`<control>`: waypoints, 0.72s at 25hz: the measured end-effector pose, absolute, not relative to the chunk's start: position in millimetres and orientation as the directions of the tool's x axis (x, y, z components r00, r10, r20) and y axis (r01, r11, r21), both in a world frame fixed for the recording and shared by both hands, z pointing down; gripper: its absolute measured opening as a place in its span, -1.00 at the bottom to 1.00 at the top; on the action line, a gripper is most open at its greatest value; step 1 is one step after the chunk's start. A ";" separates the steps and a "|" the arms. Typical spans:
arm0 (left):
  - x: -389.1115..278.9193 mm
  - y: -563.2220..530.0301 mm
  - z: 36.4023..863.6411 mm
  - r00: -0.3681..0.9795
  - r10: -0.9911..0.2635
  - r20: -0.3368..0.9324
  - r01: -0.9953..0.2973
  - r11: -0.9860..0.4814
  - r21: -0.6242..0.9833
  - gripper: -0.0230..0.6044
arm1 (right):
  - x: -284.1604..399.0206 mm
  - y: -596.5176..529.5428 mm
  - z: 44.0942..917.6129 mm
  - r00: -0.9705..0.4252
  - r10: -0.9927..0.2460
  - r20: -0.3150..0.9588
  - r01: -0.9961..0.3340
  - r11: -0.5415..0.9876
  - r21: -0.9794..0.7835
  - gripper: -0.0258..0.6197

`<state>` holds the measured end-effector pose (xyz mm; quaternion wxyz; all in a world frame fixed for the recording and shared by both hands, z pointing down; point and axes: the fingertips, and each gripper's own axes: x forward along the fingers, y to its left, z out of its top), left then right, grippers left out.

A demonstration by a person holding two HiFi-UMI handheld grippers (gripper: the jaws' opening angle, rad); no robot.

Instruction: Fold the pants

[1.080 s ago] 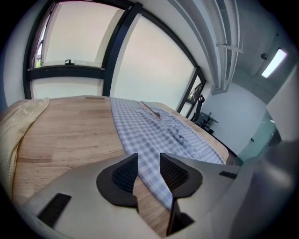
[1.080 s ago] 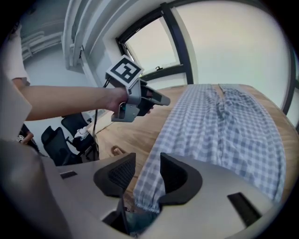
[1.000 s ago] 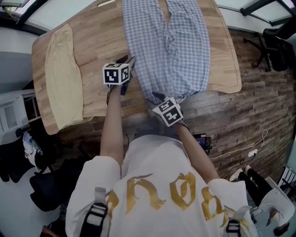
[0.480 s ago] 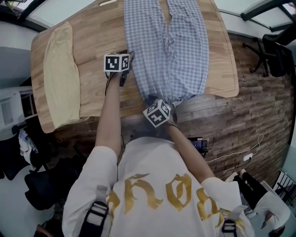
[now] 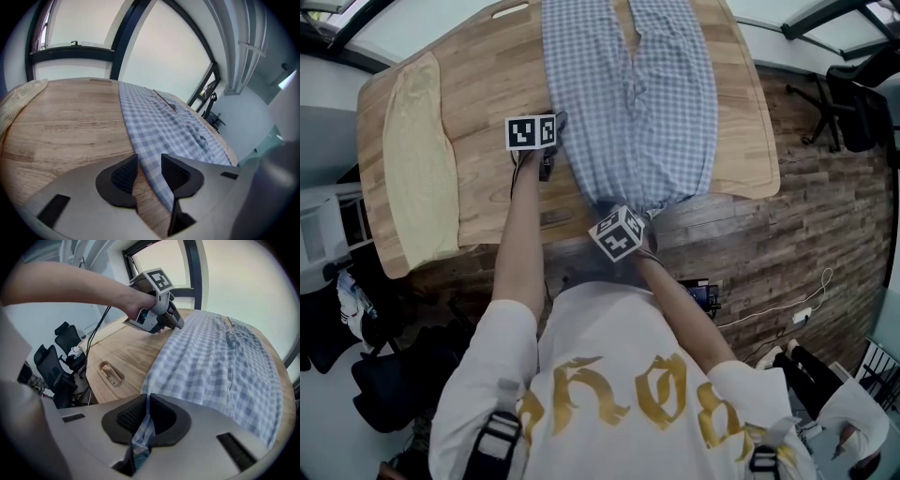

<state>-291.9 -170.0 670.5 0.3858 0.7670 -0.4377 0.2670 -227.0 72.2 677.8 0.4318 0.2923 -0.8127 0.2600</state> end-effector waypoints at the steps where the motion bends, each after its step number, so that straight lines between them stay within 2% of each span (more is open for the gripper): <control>1: -290.1 -171.2 669.8 0.485 -0.460 0.744 -0.872 -0.314 0.375 -0.44 | -226.8 71.9 677.6 -0.459 -0.248 0.853 -0.700 0.692 -0.175 -0.79; 5: -294.4 -174.1 672.7 0.463 -0.437 0.771 -0.883 -0.302 0.359 -0.43 | -227.0 71.9 677.8 -0.466 -0.246 0.850 -0.702 0.688 -0.185 -0.79; 10: -300.8 -177.4 675.9 0.372 -0.417 0.829 -0.913 -0.326 0.246 -0.70 | -226.8 71.6 677.6 -0.471 -0.243 0.848 -0.703 0.684 -0.195 -0.79; 13: -298.2 -177.3 675.8 0.344 -0.413 0.843 -0.901 -0.396 0.174 -0.72 | -226.5 71.4 677.5 -0.474 -0.241 0.847 -0.702 0.684 -0.198 -0.80; 18: -293.7 -180.2 675.2 0.392 -0.424 0.816 -0.897 -0.372 0.237 -0.79 | -227.0 70.9 676.0 -0.489 -0.230 0.841 -0.711 0.665 -0.231 -0.80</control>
